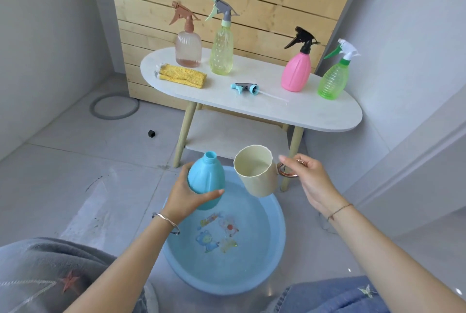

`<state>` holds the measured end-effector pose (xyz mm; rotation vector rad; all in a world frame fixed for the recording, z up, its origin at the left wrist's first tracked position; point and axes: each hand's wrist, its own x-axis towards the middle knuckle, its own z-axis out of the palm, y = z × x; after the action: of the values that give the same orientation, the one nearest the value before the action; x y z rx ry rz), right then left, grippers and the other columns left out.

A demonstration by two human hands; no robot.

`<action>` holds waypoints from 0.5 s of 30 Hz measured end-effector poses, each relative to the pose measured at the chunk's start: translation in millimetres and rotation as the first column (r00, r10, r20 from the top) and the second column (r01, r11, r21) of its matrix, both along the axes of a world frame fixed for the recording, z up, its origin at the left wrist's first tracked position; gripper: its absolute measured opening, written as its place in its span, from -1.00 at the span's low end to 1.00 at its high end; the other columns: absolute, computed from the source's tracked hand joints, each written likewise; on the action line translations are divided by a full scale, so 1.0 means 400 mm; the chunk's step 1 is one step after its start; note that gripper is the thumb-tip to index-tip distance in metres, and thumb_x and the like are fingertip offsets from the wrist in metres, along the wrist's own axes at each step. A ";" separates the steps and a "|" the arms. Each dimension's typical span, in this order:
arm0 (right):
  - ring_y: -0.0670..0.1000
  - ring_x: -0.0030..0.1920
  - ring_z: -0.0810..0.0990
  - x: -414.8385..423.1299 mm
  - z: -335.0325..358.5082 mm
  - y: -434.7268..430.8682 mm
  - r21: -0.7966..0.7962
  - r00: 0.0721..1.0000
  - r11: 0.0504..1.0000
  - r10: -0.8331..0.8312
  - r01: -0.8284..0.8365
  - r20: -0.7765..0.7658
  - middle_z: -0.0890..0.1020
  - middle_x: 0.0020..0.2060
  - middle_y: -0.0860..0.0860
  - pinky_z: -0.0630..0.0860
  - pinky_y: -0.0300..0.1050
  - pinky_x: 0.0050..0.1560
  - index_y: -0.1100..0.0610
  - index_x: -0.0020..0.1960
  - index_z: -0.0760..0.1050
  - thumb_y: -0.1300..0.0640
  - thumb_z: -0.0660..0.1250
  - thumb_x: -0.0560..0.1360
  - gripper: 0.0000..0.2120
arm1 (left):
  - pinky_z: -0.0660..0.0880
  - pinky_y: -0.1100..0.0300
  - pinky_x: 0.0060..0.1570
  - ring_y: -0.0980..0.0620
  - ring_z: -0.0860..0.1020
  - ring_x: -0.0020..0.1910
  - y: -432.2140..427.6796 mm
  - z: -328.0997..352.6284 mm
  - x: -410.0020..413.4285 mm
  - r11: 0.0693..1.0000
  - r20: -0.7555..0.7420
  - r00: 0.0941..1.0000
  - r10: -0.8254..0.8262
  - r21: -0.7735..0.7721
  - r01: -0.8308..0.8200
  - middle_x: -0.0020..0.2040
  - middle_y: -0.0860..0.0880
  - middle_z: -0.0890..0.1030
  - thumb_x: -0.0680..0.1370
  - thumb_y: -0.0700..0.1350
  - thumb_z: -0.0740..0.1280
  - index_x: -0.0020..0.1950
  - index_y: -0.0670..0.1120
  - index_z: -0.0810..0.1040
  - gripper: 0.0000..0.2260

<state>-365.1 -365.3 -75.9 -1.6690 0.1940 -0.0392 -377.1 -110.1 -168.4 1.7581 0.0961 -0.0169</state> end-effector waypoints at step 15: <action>-0.05 -0.38 0.45 -0.041 0.040 0.005 -0.147 0.984 0.987 -0.044 0.070 0.172 0.48 -0.44 0.07 0.39 -0.20 -0.25 0.40 -0.31 0.38 0.22 0.48 0.40 -0.66 | 0.38 0.51 -0.07 0.24 0.48 0.07 -0.032 -0.030 -0.034 0.951 0.017 0.980 -0.197 0.247 0.187 0.11 0.27 0.47 0.21 0.04 0.65 0.26 0.17 0.31 -0.25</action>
<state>-381.5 -363.2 -59.9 -1.8021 0.1132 -0.2430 -390.8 -122.9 -180.3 2.0085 -0.1084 -0.1151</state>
